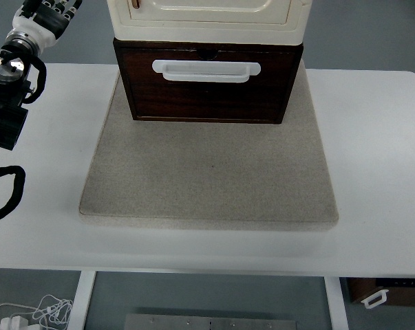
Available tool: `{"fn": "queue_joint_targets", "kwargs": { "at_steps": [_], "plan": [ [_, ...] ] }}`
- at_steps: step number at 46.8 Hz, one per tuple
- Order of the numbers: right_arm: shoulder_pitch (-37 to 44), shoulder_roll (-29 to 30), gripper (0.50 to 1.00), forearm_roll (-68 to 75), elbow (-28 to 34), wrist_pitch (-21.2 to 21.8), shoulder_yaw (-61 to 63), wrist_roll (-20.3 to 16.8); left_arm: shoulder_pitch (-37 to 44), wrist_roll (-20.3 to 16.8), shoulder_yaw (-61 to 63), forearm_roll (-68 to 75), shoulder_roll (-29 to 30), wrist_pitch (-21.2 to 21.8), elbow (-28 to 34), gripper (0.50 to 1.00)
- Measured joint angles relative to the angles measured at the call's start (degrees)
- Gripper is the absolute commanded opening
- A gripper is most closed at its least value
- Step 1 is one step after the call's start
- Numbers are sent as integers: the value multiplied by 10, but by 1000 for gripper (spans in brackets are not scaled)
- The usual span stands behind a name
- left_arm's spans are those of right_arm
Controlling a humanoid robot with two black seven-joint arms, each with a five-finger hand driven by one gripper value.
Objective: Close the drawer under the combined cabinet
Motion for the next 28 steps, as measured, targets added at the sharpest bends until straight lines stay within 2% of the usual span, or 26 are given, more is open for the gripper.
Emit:
{"fn": "queue_joint_targets", "kwargs": {
  "at_steps": [28],
  "plan": [
    [0, 0, 952, 0, 0, 0, 0, 0, 1, 0, 0, -17, -16, -7, 1, 1000]
  ]
}}
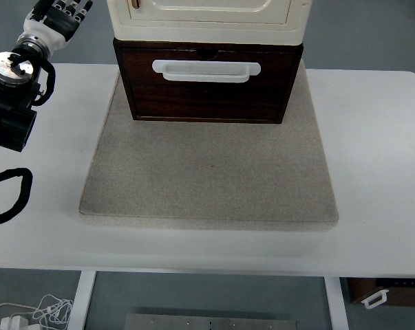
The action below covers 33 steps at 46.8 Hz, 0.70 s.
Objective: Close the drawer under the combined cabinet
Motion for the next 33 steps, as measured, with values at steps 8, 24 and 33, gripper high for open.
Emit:
{"fn": "queue_joint_targets", "kwargs": {
  "at_steps": [8, 24, 33],
  "plan": [
    [0, 0, 952, 0, 0, 0, 0, 0, 0, 0, -1, 0, 0, -1, 1, 1000],
    [0, 0, 952, 0, 0, 0, 0, 0, 0, 2, 0, 0, 3, 0, 1, 1000],
    [0, 0, 952, 0, 0, 0, 0, 0, 0, 2, 0, 0, 5, 0, 0, 1000]
  ]
}}
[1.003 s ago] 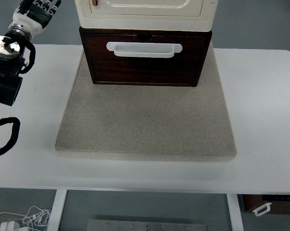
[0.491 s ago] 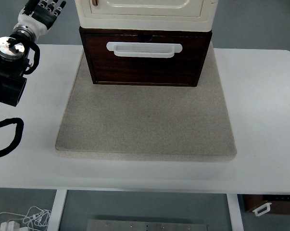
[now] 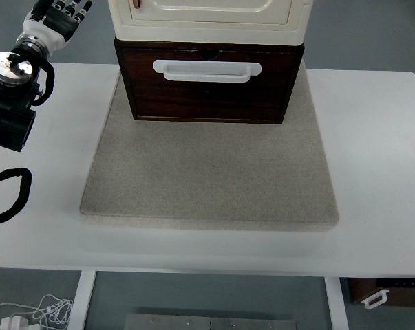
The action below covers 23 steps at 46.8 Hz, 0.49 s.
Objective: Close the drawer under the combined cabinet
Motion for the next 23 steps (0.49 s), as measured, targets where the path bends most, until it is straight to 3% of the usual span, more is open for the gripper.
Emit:
{"fn": "queue_joint_targets", "kwargs": {
  "at_steps": [23],
  "plan": [
    [-1, 0, 952, 0, 0, 0, -1, 0, 0, 0, 0, 0, 0, 0, -1, 1000]
  ]
}}
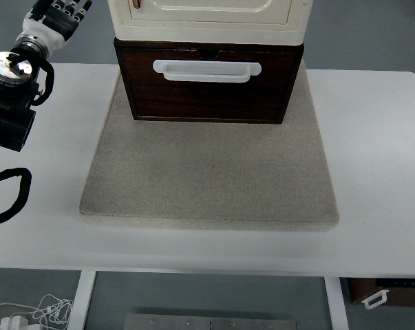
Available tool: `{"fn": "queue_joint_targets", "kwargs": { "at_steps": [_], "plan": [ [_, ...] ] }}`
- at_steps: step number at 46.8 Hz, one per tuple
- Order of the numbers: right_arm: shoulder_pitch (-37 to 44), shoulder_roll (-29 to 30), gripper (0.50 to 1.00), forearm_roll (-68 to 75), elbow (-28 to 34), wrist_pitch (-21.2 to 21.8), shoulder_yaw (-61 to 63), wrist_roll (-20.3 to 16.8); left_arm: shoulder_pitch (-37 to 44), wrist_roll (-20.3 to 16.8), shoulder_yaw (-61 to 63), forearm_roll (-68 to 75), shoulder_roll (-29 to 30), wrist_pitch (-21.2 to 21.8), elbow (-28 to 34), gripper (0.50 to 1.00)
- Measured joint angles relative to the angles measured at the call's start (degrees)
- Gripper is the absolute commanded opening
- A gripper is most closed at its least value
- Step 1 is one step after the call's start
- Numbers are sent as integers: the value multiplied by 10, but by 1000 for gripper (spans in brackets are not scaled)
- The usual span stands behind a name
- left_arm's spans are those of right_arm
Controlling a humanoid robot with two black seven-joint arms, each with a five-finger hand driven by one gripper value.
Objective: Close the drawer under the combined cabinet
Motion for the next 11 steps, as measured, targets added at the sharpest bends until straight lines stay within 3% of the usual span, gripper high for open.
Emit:
{"fn": "queue_joint_targets", "kwargs": {
  "at_steps": [11],
  "plan": [
    [0, 0, 952, 0, 0, 0, 0, 0, 0, 0, 0, -7, 0, 0, -1, 1000]
  ]
}}
